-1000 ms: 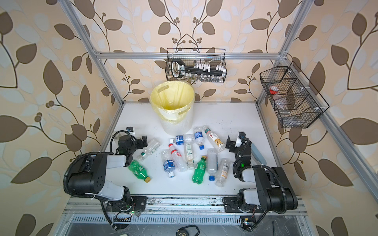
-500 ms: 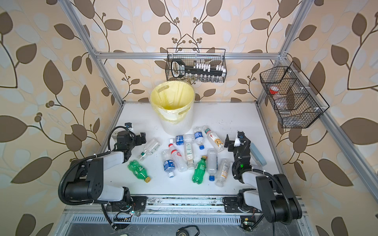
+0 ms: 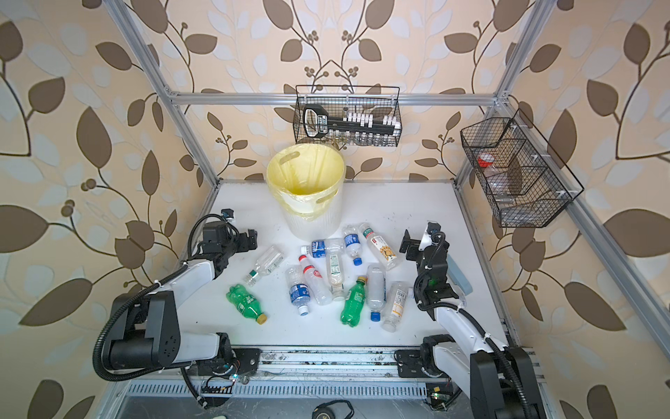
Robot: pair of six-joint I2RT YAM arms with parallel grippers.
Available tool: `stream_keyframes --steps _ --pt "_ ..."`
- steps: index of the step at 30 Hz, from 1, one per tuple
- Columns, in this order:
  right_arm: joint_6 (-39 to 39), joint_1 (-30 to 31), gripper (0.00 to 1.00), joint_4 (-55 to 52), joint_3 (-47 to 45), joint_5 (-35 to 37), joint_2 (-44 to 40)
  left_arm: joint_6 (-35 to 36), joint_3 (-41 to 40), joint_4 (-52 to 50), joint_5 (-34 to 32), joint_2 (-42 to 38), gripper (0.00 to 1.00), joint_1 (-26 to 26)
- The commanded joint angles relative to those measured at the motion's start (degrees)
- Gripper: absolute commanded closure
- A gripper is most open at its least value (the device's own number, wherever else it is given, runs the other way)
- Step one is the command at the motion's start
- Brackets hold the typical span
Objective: Throw the plastic bottles in the bin
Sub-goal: Pick up the plastic bottle from the center of the table.
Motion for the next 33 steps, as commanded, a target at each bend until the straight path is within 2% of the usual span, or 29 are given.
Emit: stream_keyframes --steps 1,5,9,15,22,27,31,33 --pt "1.88 1.12 0.0 -14.17 5.39 -3.21 -0.3 2.8 5.29 -9.67 4.22 -2.2 0.01 0.66" --pt "1.24 2.75 0.0 -26.47 13.19 -3.22 2.95 6.23 12.71 -21.01 10.88 -1.36 0.01 0.65" --pt "2.45 5.24 0.0 -37.77 20.9 2.12 7.7 11.87 20.43 -33.34 19.38 0.18 0.01 0.67" --pt "1.79 8.07 0.0 -44.32 27.03 -0.56 13.12 16.21 25.29 -43.06 27.68 0.35 0.01 0.67" --pt "1.44 8.61 0.0 -45.2 28.92 -6.59 16.17 24.32 25.52 -50.9 33.01 0.67 0.01 0.59" --pt "-0.17 8.55 0.0 -44.53 29.0 -12.18 18.33 25.34 24.15 -52.77 32.97 1.03 0.01 0.61" --pt "-0.25 8.61 0.0 -47.18 30.91 -9.59 20.62 26.15 23.17 -53.3 31.68 0.97 0.01 0.67" --pt "-1.34 8.65 0.0 -47.7 31.45 -10.8 21.14 26.29 23.26 -54.32 31.99 0.86 0.01 0.65"
